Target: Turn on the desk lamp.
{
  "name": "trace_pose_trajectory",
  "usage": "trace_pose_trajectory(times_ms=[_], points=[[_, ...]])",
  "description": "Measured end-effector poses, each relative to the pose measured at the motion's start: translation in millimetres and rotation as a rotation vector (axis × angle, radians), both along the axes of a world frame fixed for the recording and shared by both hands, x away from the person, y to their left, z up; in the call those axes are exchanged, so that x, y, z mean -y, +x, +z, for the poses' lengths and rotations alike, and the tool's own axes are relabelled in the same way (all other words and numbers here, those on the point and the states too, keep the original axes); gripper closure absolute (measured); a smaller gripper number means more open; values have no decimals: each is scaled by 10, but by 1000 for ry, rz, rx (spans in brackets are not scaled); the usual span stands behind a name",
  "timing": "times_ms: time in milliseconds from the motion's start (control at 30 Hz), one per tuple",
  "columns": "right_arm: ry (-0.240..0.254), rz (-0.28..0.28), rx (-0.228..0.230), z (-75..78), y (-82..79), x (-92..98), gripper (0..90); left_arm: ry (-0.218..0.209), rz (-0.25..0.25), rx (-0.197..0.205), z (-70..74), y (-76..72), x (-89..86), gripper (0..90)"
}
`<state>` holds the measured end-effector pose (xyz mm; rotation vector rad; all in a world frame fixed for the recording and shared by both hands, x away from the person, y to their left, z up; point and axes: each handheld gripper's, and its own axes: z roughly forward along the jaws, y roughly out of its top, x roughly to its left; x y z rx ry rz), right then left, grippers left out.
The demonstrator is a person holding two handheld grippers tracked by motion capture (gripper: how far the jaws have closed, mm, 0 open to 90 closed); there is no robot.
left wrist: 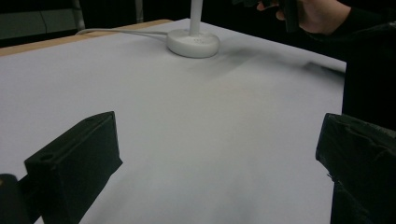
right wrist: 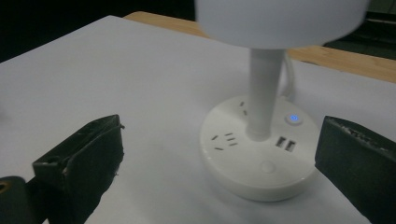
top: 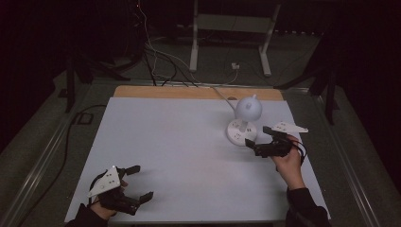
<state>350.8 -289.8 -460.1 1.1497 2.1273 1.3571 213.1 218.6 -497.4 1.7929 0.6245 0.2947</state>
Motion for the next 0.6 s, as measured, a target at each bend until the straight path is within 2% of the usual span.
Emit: trace_pose_trajectory(times_ms=[167, 233, 267, 300, 333, 367, 533, 600], points=[[-4, -32, -16, -42, 66, 34, 32, -4, -1, -5, 0, 3, -1, 4], [16, -40, -35, -66, 109, 55, 41, -3, -1, -5, -1, -1, 0, 4], [16, -65, -40, -80, 139, 67, 70, 0, -3, -4, -1, -2, 2, 4], [16, -65, -40, -80, 139, 67, 70, -1, -4, -2, 1, -2, 1, 4], [20, -75, -56, -90, 171, 82, 155, -4, -2, -4, 1, 1, 0, 3], [20, -92, -52, -96, 183, 88, 160, -6, -1, -6, 0, 2, 0, 4], [25, -97, -67, -117, 241, 107, 215, -7, -1, -7, -2, 5, -1, 4], [8, -101, -62, -132, 264, 105, 220, -6, -1, -9, -4, 3, 0, 4]])
